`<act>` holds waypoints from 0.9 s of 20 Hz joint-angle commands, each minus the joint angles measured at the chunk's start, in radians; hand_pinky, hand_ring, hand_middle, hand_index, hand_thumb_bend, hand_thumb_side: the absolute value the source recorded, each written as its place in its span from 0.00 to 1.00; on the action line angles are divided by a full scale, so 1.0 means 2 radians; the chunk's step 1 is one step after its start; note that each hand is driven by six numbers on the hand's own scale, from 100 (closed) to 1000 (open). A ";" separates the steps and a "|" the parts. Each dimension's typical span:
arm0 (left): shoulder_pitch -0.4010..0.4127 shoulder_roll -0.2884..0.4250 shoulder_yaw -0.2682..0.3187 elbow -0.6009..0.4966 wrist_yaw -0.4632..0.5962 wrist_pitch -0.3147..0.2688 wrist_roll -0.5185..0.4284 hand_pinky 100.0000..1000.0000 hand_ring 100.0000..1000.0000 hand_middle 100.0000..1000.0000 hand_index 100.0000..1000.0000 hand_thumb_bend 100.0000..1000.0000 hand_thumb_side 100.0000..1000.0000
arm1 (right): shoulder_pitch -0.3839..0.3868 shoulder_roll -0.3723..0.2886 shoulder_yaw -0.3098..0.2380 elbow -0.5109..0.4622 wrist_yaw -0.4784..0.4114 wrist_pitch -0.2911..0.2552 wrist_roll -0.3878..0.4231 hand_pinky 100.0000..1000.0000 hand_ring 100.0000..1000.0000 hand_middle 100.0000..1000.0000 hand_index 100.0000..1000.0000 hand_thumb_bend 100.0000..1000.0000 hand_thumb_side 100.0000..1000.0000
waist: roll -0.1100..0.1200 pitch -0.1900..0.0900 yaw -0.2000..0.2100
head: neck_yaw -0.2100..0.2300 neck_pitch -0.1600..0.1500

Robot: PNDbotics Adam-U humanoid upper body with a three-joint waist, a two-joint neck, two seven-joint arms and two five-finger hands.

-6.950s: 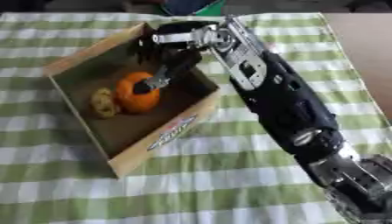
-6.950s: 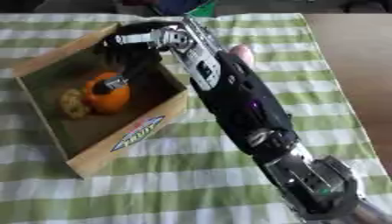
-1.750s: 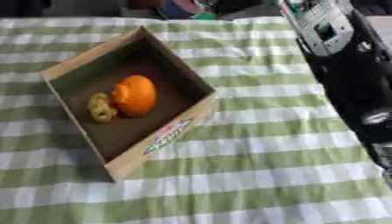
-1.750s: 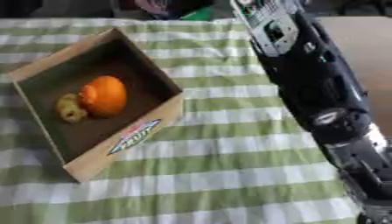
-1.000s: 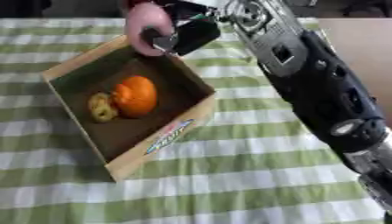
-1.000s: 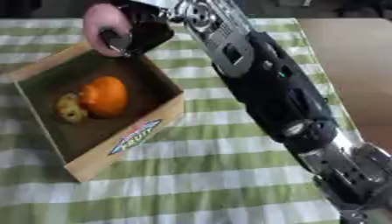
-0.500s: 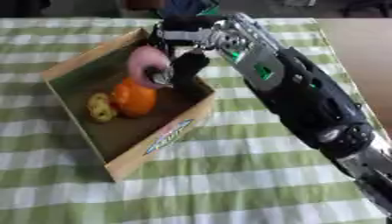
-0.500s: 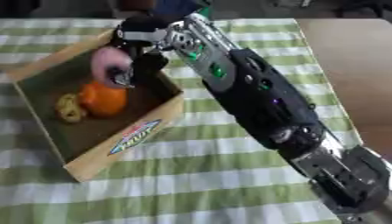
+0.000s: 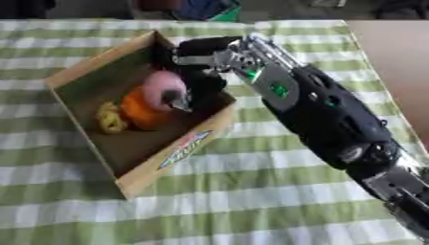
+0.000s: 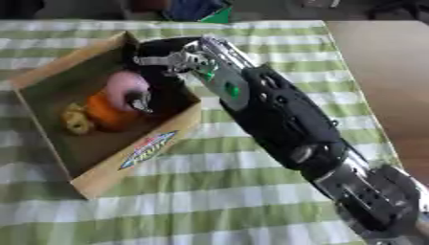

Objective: Pick up objects on the table and place them in the box.

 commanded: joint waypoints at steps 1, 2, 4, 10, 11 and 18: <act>-0.005 0.007 -0.002 -0.008 0.001 0.000 -0.003 0.53 0.71 0.68 0.75 0.00 0.98 | -0.009 0.000 -0.004 -0.001 0.005 -0.010 0.011 0.66 0.77 0.63 0.80 0.00 0.65 | 0.001 -0.010 0.000 | 0.000 -0.005; -0.005 0.007 -0.002 -0.008 0.001 0.000 -0.003 0.53 0.71 0.68 0.75 0.00 0.98 | -0.009 0.000 -0.005 0.001 0.006 -0.012 0.015 0.66 0.77 0.64 0.81 0.02 0.66 | 0.001 -0.010 0.000 | 0.000 -0.005; -0.005 0.006 -0.002 -0.008 0.001 0.001 -0.003 0.53 0.71 0.68 0.75 0.00 0.98 | -0.008 0.002 -0.007 0.004 0.008 -0.015 0.021 0.70 0.81 0.71 0.87 0.18 0.71 | 0.001 -0.010 0.001 | 0.000 -0.005; -0.006 0.007 -0.002 -0.008 0.002 0.001 -0.002 0.53 0.71 0.68 0.75 0.00 0.98 | -0.009 0.003 -0.024 -0.012 -0.008 -0.008 0.023 0.76 0.87 0.82 0.97 0.55 0.84 | 0.001 -0.011 0.001 | 0.001 -0.003; -0.006 0.007 -0.002 -0.008 0.001 0.001 -0.002 0.53 0.71 0.68 0.75 0.00 0.98 | -0.009 0.002 -0.028 -0.018 -0.014 -0.005 0.023 0.76 0.86 0.81 0.97 0.58 0.87 | 0.001 -0.011 0.000 | 0.001 -0.003; -0.005 0.006 -0.001 -0.008 0.001 0.001 -0.002 0.53 0.71 0.68 0.75 0.00 0.98 | -0.011 -0.001 -0.074 -0.073 -0.075 0.039 0.016 0.79 0.85 0.76 0.98 0.60 0.99 | 0.003 -0.012 0.000 | 0.003 -0.001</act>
